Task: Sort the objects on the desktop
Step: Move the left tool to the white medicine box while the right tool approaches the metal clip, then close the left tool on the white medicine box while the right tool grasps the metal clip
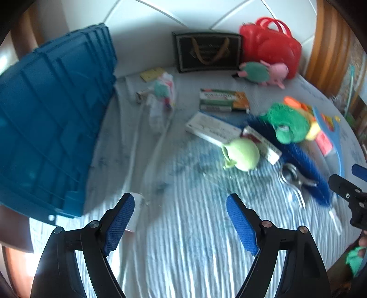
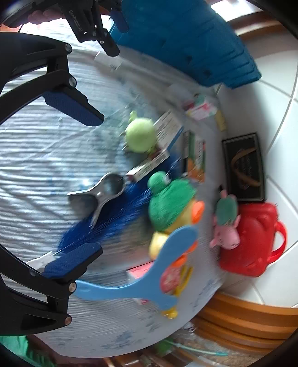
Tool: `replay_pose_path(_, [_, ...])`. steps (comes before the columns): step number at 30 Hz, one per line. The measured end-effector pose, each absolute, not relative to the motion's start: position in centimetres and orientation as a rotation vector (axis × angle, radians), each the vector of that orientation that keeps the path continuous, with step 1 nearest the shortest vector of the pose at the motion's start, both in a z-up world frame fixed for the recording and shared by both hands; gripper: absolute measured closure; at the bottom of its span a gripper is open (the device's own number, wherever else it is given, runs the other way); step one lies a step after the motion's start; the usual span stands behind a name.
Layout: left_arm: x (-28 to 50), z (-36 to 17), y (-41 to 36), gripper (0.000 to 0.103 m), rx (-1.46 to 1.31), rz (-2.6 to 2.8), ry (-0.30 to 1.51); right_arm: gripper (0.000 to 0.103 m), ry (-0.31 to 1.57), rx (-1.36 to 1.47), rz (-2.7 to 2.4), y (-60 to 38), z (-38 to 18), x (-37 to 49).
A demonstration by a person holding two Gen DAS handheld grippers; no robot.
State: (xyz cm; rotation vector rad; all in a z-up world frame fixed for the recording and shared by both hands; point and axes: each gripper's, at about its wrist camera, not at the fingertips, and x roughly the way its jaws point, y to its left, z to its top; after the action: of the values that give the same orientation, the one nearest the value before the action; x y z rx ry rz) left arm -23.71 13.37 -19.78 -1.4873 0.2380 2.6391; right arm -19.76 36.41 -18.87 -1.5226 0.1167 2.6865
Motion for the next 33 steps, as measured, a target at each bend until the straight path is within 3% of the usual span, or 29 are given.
replay_pose_path(11, [-25.8, -26.7, 8.2, 0.020, -1.678, 2.639, 0.333, 0.000, 0.091, -1.679, 2.583, 36.7, -24.6, -20.5])
replay_pose_path(18, [-27.6, -29.8, 4.7, 0.020, -1.774, 2.617, 0.229, 0.000, 0.033, -1.732, 2.582, 36.3, -26.8, -23.2])
replay_pose_path(22, [-28.0, -30.6, 3.9, 0.017, -1.766, 2.618, 0.176, 0.000, -0.001, -1.745, 2.596, 36.7, -27.3, -25.0])
replay_pose_path(28, [-28.0, -31.1, 3.3, 0.000, -1.768, 2.655, 0.157, 0.000, -0.032, -1.842, 2.562, 36.3, -29.0, -26.5])
replay_pose_path(31, [-28.1, -31.3, 3.0, 0.000, -1.781, 2.643, 0.106, 0.000, -0.035, -1.861, 2.540, 36.1, -29.6, -26.7])
replay_pose_path(32, [-28.0, -31.4, 2.8, 0.000, -1.782, 2.639, 0.090, 0.002, -0.047, -1.864, 2.534, 36.0, -29.7, -26.7])
replay_pose_path(33, [-27.9, -31.4, 2.8, 0.001, -1.773, 2.638, 0.082, 0.011, -0.056, -1.871, 2.530, 35.9, -29.8, -26.7])
